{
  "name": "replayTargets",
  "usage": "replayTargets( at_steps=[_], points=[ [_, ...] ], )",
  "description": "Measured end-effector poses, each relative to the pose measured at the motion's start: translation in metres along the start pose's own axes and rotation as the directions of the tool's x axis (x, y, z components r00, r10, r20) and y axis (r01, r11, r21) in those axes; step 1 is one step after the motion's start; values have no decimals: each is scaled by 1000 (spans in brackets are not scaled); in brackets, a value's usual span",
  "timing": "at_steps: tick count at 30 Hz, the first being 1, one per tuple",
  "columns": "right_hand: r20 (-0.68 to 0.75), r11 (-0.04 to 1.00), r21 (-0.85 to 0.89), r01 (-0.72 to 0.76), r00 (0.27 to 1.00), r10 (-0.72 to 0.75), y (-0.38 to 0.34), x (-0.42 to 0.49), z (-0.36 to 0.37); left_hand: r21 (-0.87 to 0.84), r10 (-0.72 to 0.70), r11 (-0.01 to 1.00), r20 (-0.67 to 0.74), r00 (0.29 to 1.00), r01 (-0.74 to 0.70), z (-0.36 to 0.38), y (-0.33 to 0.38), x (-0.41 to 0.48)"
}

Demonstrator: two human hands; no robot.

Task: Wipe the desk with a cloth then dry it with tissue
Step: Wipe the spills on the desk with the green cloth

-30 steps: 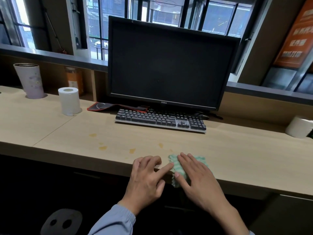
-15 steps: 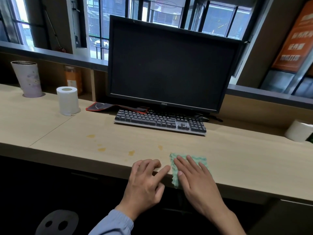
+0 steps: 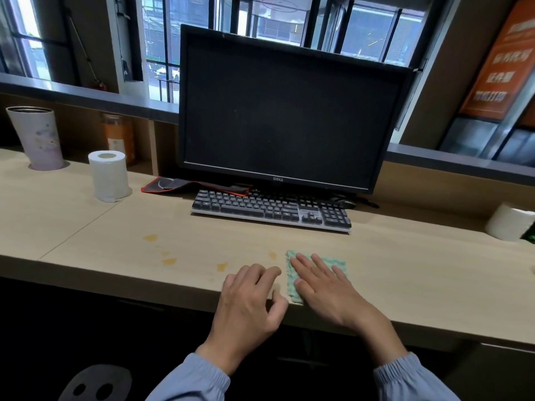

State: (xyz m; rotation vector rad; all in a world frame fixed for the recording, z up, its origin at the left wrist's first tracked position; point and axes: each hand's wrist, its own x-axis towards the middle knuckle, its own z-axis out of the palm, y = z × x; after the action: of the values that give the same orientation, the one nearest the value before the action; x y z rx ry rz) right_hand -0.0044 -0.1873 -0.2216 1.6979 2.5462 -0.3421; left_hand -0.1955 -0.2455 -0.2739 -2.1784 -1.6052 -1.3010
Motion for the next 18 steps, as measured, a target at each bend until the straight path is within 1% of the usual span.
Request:
replayTargets(
  at_steps=[3,6,10,14,18],
  points=[
    [12,999,18,-27,1000,27,2,22,-10,-13,-21,1000,6,1000,21,-5,-4,17],
    [-21,999,17,-47,999,47,5,50,-18,20,-19,1000,14,1000,18,-6,-7,32],
    [-56,995,39,-91,994,93,5,75,-22,5,-87,996,20,996,87,-1,-8,40],
    [-64,992,51,-112,991,115,2,80,-23,12,-132,991,36,991,132,1,-9,45],
    [-60,992,48,-115,991,117,2,68,-19,53,-202,978,15,979,201,1,-10,48]
  ],
)
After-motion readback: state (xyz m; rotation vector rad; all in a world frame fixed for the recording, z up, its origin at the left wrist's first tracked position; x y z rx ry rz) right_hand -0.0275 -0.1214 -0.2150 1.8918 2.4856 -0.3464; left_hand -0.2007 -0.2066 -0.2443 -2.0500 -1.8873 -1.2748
